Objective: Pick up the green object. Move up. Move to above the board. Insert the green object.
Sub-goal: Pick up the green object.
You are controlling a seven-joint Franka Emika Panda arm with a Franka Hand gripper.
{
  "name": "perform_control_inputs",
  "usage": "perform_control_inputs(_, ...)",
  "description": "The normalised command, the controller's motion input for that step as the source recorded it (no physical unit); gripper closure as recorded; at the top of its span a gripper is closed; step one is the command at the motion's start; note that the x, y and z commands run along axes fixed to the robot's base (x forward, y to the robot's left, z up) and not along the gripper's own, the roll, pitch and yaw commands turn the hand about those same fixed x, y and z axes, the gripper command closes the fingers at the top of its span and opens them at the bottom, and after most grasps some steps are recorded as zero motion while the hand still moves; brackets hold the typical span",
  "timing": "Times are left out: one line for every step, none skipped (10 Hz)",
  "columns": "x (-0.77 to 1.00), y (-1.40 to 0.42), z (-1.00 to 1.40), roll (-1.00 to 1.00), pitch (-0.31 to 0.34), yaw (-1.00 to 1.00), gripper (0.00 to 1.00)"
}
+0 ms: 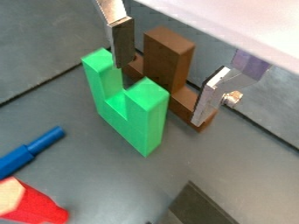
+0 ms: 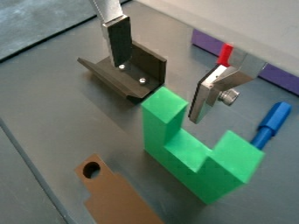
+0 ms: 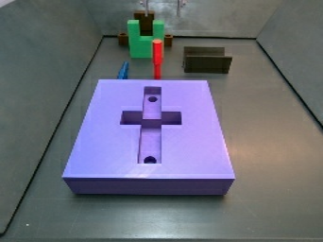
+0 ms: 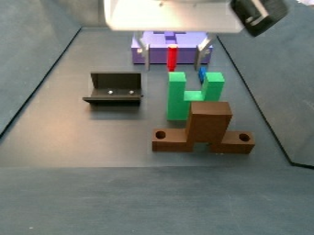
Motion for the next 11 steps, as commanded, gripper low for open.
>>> perform_control_inputs(0.15, 0.00, -0.26, -0.09, 0.000, -0.09, 0.00)
perform_control_inputs(0.00, 0.00, -0.23, -0.16, -0.057, 0.00, 0.00)
perform_control_inputs(-0.01, 0.00, -0.19, -0.12, -0.016, 0.00, 0.00)
perform_control_inputs(0.04, -0.05, -0.19, -0.10, 0.000, 0.00, 0.00)
perform_control_inputs(0.13, -0.01, -0.33, -0.08, 0.000, 0.00, 0.00)
perform_control_inputs(0.08, 0.00, -0.44, -0.05, -0.017, 0.00, 0.00)
perform_control_inputs(0.03, 0.01, -0.46, -0.03, -0.009, 0.00, 0.00)
perform_control_inputs(0.00, 0.00, -0.47, -0.01, -0.034, 0.00, 0.00)
perform_control_inputs(0.00, 0.00, -0.39, -0.06, -0.040, 0.00, 0.00)
perform_control_inputs(0.03, 0.00, -0.23, -0.10, -0.031, 0.00, 0.00)
perform_control_inputs(0.00, 0.00, 0.00, 0.00, 0.000, 0.00, 0.00)
